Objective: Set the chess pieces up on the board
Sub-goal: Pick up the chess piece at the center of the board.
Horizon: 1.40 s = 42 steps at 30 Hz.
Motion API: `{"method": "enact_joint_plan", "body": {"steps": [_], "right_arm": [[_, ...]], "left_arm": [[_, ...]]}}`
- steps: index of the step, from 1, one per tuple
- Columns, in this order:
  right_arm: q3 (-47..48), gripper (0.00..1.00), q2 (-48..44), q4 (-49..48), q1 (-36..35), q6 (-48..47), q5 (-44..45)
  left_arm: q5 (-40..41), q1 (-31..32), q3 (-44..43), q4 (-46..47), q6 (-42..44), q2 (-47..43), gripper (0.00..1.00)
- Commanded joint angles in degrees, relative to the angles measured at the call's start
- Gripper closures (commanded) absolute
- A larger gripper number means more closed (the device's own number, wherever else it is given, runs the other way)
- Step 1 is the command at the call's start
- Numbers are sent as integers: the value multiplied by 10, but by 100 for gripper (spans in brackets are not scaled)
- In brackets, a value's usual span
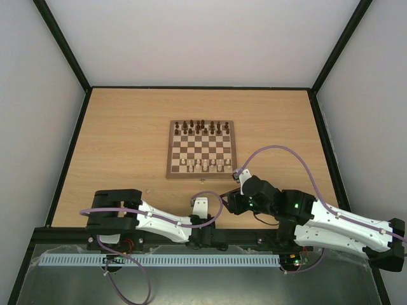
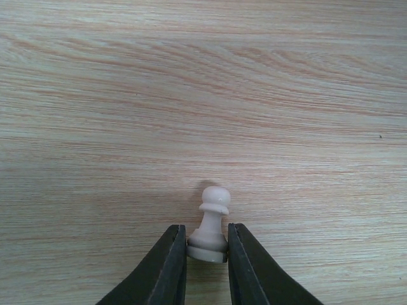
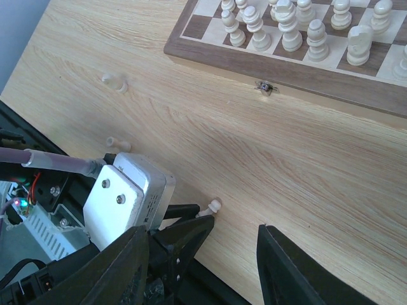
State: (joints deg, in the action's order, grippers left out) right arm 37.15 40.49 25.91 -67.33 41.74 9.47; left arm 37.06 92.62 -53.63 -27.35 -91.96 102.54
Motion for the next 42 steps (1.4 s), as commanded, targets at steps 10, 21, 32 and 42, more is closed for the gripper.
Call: {"method": "enact_joint_plan", "body": {"steps": [10, 21, 32, 42], "right_arm": [[7, 52, -6, 12, 3, -5, 0], [8, 52, -8, 14, 3, -2, 10], [21, 52, 19, -14, 4, -13, 9], [45, 52, 82, -99, 37, -60, -96]], "left_arm": [[14, 7, 36, 38, 26, -26, 85], [14, 26, 85, 2, 116, -174, 86], [-54, 28, 191, 24, 242, -477, 86], [-112, 28, 226, 30, 318, -637, 86]]}}
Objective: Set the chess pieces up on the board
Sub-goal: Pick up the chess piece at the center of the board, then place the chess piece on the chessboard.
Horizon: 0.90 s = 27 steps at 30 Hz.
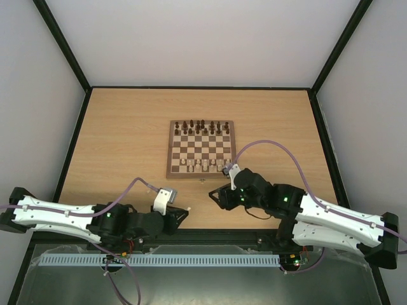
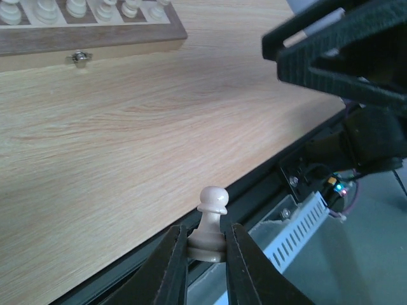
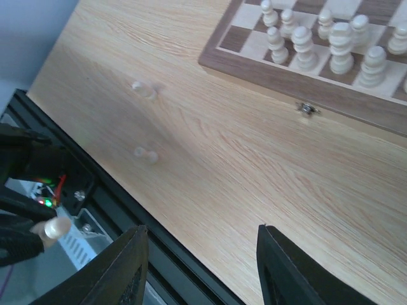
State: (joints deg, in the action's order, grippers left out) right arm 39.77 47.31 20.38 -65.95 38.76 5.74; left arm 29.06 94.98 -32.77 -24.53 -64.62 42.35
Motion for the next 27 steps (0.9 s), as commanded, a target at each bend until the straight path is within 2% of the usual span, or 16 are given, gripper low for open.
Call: {"method": "enact_joint_plan", "body": {"steps": [1, 7, 18, 22, 27], "right_arm": [[16, 53, 15, -56, 30, -40, -81], [-17, 53, 3, -165, 54, -51, -228], [-43, 57, 14, -268, 55, -27, -420], [-54, 66, 33, -295, 55, -8, -461], [-60, 68, 65, -293, 55, -10, -470]], "left_arm": [[-37, 5, 19, -1, 49, -44, 86], [-72, 4, 19, -3, 80, -78, 86], [-107, 5, 22, 42, 125, -106, 85], [-109, 5, 21, 53, 135, -104, 85], [-116, 5, 12, 62, 148, -90, 85]]}}
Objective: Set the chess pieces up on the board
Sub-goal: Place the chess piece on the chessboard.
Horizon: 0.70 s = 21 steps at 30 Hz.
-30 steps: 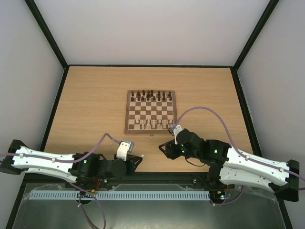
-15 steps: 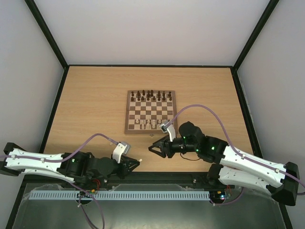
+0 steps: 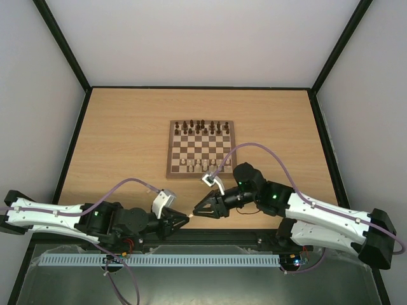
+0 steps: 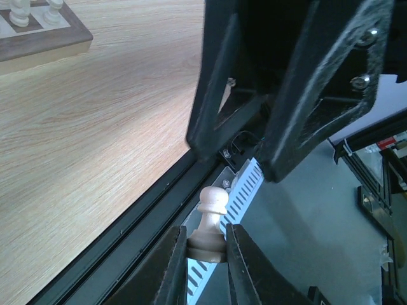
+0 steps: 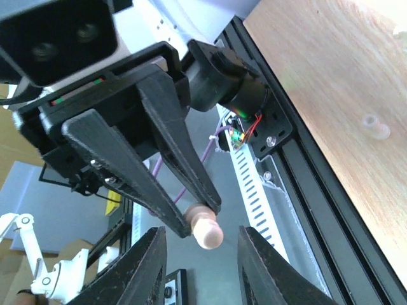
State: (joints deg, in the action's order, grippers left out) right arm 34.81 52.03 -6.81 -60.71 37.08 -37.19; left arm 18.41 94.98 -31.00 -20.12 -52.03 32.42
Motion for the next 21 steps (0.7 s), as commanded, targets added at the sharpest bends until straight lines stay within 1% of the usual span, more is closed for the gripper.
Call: {"method": "enact_joint_plan", "body": {"steps": [1, 9, 13, 21], "right_arm": [[-13, 68, 22, -24, 3, 8, -43], [-28, 69, 28, -45, 2, 10, -72], [-35, 69, 28, -64, 2, 17, -96], [-44, 69, 42, -86, 2, 25, -122]], "left_arm": [[-11, 5, -7, 18, 24, 13, 85], [-18, 5, -18, 18, 36, 28, 85], [-20, 4, -16, 21, 44, 24, 85], [-54, 5, 4, 50, 75, -6, 85]]}}
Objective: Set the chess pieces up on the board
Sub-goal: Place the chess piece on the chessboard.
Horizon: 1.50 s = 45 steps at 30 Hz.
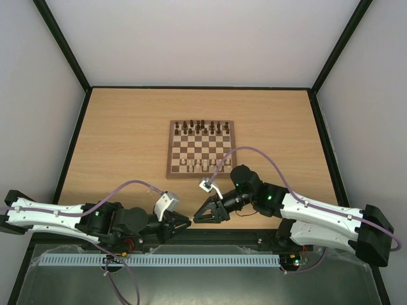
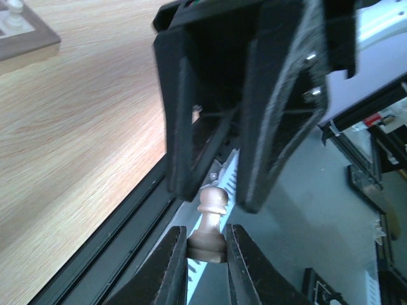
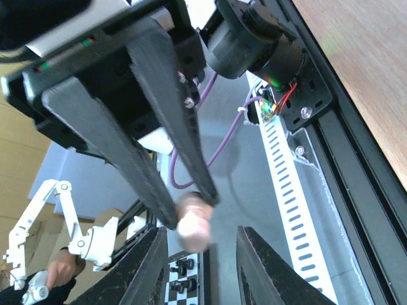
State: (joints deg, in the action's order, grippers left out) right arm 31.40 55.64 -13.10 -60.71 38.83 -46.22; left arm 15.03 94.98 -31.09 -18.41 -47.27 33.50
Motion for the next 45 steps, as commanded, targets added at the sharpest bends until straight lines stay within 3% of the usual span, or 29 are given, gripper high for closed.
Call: {"method": "enact_joint_plan", "body": {"steps": [1, 29, 45], "right_arm": [[-10, 69, 7, -23, 2, 8, -34], [-14, 74, 16, -50, 0, 12, -70], [-5, 82, 26, -58, -13, 11, -70]], "left_arm": [[-23, 5, 5, 33, 29, -18, 85], [-20, 2, 18, 30, 38, -23, 85], [-25, -11, 30, 32, 35, -20, 84]]}}
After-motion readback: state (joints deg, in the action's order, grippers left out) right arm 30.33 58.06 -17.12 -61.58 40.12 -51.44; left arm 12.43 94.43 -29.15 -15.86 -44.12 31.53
